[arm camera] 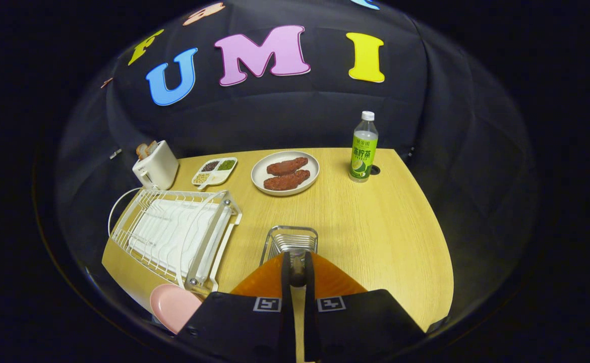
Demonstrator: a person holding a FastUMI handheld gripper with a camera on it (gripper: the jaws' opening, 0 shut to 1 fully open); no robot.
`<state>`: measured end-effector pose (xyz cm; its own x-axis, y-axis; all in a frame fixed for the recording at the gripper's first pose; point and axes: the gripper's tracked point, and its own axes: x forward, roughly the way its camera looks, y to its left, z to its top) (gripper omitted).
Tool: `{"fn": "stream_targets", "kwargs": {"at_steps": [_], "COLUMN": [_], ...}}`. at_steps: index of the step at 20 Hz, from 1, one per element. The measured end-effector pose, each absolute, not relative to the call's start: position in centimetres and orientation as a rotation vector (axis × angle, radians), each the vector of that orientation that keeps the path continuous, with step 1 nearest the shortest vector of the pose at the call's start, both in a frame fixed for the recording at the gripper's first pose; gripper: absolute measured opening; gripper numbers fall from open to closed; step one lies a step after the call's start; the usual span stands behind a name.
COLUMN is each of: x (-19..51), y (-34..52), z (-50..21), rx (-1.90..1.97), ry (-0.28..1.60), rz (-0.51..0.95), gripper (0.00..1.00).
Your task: Take the plate from the dish rack, then take the spoon from the basket and place it into the plate.
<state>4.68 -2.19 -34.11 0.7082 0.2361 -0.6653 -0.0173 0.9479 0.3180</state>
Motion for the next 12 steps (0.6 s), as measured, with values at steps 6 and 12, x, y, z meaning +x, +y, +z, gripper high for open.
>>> {"fn": "stream_targets", "kwargs": {"at_steps": [6,12], "x": [4.2,0.4], "y": [-2.7,-0.4], "z": [-28.1,-20.9], "rx": [0.277,0.284], "ry": [0.707,0.657], "rz": [0.144,0.235], "gripper": [0.11,0.11]}}
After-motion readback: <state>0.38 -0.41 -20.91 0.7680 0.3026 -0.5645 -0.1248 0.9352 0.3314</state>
